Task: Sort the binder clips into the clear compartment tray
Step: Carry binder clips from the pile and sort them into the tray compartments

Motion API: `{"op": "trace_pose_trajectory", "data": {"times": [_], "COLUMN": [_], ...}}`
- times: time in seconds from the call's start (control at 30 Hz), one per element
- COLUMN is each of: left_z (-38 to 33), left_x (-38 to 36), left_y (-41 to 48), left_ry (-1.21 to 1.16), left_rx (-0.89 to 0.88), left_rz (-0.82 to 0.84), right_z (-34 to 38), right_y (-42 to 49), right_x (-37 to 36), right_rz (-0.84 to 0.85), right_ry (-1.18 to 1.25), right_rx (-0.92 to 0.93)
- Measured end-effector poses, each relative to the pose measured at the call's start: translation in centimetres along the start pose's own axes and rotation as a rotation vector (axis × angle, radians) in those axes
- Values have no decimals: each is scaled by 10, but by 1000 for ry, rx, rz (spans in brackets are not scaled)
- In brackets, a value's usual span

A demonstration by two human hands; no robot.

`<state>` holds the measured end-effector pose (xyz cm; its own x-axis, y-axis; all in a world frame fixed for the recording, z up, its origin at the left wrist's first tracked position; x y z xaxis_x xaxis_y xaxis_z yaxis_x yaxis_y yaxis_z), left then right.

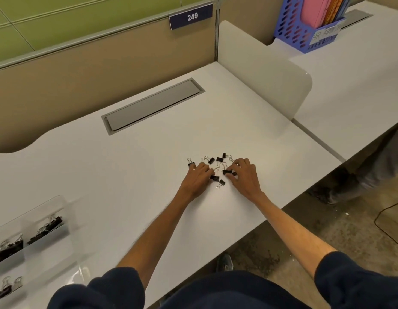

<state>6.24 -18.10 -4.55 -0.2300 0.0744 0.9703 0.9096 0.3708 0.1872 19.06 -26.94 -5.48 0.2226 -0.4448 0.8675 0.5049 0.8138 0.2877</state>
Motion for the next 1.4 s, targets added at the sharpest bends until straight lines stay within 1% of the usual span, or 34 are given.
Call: {"op": "trace_pose_trajectory", "data": {"times": [0.13,0.3,0.47,0.6,0.77,0.87,0.97,1.4], "left_z": [-1,-7,-4,2,12,26,44,145], "left_x": [1,-5,-9,-4,15,25,37,95], "left_y": [1,-3,-6,-8,-19,-29,-44,-149], "left_ry": [-19,-3,49,69,43,46,44,107], "left_rx": [50,58,150,178,228,297,354,618], "left_rz": [-22,-14,-50,-85,-169,-180,-207,-290], "right_z": [3,5,5,8,29,50,75,230], "right_y": [2,0,1,2,9,16,22,28], "right_x": [-4,-12,-11,-9,-7,-11,-22,-76], "right_rz": [42,102,77,46,36,42,92,231], "right_ry": [-3,-11,-2,56,191,286,358,478], "right_rx": [34,27,-2,-27,-11,34,42,240]}}
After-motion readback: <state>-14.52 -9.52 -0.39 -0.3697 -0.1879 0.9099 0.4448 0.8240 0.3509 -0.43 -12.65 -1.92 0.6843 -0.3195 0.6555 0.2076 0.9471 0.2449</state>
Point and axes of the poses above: each hand's wrist, its own y-axis towards the middle knuckle, its own x-axis out of the back of the hand, z = x × y, the point moved 8 cm from there along y, towards the middle knuckle, and after that the axes turned 6 degrees about -z, right-handed, at the moved point
